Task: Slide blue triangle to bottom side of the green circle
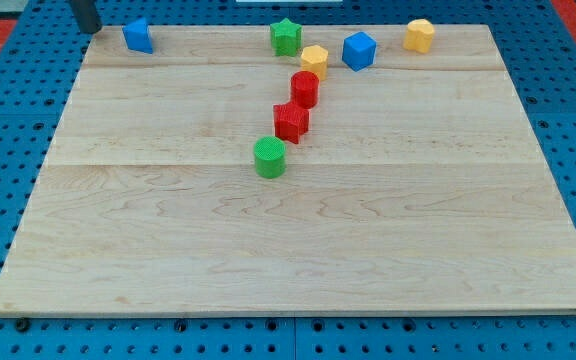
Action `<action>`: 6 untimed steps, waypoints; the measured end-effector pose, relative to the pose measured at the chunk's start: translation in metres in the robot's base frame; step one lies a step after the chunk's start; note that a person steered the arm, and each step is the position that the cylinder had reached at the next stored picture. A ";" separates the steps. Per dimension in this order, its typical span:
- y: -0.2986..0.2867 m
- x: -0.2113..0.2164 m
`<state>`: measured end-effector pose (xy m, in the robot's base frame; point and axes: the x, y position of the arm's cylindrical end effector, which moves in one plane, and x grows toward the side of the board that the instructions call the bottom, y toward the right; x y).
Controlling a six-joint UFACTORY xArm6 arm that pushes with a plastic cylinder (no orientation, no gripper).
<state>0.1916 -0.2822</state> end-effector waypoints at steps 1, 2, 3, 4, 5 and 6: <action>0.052 0.015; 0.116 0.038; 0.092 0.025; 0.135 0.024; 0.144 0.063; 0.142 0.125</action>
<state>0.3161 -0.1400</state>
